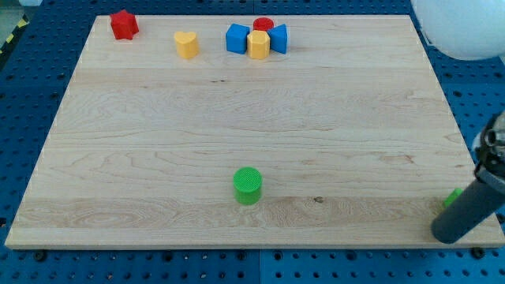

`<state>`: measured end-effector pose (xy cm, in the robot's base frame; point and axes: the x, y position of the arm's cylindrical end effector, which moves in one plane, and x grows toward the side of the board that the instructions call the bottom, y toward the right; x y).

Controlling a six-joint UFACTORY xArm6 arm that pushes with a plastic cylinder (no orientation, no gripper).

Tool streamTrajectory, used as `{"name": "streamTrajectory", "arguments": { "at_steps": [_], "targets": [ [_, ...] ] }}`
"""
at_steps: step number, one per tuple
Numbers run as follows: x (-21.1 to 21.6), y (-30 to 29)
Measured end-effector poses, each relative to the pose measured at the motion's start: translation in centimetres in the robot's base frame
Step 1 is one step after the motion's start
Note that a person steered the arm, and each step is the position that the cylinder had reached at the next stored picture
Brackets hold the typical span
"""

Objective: Pull the green circle towards the center right of the board

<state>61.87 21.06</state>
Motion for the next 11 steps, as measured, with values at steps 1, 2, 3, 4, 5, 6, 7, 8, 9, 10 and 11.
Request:
{"name": "streamTrajectory", "arguments": {
  "at_steps": [1, 2, 3, 4, 5, 6, 7, 8, 9, 10, 11],
  "targets": [
    [0.0, -5.8],
    [0.0, -14.5],
    [-0.4, -21.4],
    [-2.7, -26.1],
    [-4.9, -25.9],
    [-4.7, -25.3],
    [-4.6, -23.4],
    [-4.9, -22.3],
    [-6.3, -22.3],
    [-6.9, -21.8],
    [-6.9, -19.3]
  ]
}}
